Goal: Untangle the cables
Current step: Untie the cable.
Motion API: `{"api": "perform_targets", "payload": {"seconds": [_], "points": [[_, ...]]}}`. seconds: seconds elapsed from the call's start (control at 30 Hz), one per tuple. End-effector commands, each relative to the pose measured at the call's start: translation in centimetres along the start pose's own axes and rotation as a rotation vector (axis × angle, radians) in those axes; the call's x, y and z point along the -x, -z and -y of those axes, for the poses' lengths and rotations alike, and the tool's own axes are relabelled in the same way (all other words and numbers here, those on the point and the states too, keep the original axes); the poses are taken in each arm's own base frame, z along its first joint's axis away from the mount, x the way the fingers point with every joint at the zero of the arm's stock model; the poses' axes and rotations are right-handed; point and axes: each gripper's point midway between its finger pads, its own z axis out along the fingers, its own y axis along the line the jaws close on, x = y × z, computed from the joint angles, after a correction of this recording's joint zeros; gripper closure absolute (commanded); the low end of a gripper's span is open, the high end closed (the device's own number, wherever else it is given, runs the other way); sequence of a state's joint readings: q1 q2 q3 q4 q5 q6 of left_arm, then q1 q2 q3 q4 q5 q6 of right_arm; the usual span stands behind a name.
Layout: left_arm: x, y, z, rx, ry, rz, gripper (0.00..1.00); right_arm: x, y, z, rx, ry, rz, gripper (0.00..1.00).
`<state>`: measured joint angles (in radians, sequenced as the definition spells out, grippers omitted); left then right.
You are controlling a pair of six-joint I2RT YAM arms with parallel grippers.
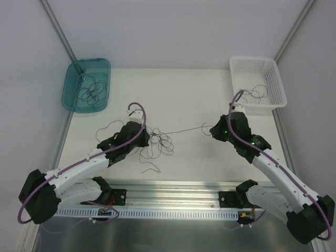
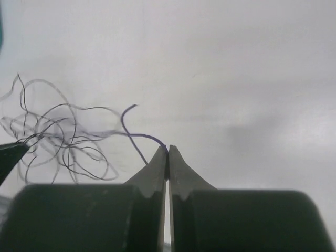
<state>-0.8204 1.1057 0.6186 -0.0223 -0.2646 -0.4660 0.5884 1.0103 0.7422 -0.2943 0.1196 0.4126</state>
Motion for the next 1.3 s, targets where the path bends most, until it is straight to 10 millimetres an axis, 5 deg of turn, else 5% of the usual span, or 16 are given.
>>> {"api": "perform_targets", "payload": {"seconds": [0.0,0.2,0.33,0.53,0.67,0.93,1.03,1.1,1.27], "points": [[1.8,2.9,-4.8,0.123,0.107,0.075,1.0,3.7,4.5,3.9,-0.12,0.061,0.1,0.99],[6.6,8.0,-6.5,0.136,0.104,0.215,1.0,7.3,9.2,5.6,-0.174,0.083,0.187,0.99],[6.9,9.5,-9.0,0.254,0.063,0.207,1.0,10.3,12.1,5.7,-0.187,0.093,0.249,0.99],[3.9,8.3,-12.7,0.41,0.11,0.077,1.0,15.2,17.3,4.3,-0.174,0.104,0.351,0.99],[-0.3,6.1,-14.2,0.471,0.193,-0.064,1.0,18.9,21.4,2.0,-0.136,0.108,0.455,0.99],[-5.5,3.8,-15.2,0.5,0.308,-0.217,1.0,23.3,25.8,-2.8,0.011,0.11,0.586,0.99],[-5.5,3.1,-14.2,0.449,0.34,-0.22,1.0,24.0,25.8,-4.8,0.101,0.122,0.572,0.99],[-4.9,3.1,-13.6,0.414,0.342,-0.207,0.93,23.1,23.8,-5.0,0.136,0.13,0.497,0.99],[-1.2,4.1,-10.3,0.221,0.321,-0.115,0.37,19.6,19.3,-4.1,0.188,0.109,0.366,0.99]]}}
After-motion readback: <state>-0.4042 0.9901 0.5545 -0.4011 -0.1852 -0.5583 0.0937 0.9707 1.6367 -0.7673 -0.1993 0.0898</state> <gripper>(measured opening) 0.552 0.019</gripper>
